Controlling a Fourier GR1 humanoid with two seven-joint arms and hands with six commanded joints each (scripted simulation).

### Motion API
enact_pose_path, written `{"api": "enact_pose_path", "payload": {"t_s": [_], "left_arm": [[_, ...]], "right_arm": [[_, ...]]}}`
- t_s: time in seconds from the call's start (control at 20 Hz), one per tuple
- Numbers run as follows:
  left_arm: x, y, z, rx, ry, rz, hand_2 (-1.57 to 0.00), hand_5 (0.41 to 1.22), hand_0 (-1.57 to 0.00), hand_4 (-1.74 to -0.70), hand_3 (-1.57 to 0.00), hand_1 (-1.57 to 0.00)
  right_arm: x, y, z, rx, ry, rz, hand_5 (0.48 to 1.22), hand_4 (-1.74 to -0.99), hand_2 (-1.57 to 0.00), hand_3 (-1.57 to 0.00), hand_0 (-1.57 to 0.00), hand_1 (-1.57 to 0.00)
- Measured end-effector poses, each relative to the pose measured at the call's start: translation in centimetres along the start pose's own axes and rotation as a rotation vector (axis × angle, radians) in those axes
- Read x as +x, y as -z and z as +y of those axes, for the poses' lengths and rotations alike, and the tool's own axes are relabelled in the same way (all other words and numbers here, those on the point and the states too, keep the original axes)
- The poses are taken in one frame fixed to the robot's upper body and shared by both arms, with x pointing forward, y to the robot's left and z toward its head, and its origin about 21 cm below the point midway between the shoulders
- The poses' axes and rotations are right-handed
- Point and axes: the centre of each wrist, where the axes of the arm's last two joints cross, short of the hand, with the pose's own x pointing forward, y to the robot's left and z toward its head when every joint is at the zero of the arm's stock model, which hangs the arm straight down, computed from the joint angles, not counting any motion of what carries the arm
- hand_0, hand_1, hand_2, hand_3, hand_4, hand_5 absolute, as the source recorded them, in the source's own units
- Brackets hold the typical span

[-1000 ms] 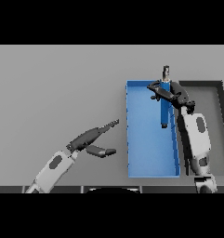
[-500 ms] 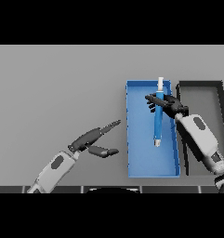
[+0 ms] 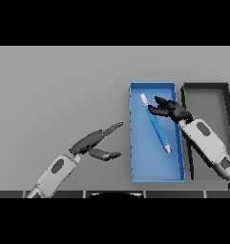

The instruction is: Pick up the blue pipe and place it into the blue bin.

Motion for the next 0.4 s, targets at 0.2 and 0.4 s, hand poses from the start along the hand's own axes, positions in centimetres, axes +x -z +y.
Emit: {"api": "enact_pose_path", "payload": {"t_s": [0.2,0.4], "left_arm": [[0.29,-0.03,-0.43,-0.004,-0.003,-0.011,0.00,0.471,0.00,-0.83,0.00,0.00],[-0.46,-0.41,-0.60,-0.005,0.007,0.011,0.00,0.474,0.00,-0.83,0.00,0.00]], "right_arm": [[0.01,0.28,0.45,-0.002,0.013,-0.011,0.774,-1.186,-0.01,-0.01,-0.02,-0.01],[0.12,0.33,-0.02,-0.006,-0.005,-0.015,0.769,-1.186,-0.01,-0.01,-0.02,-0.01]]}}
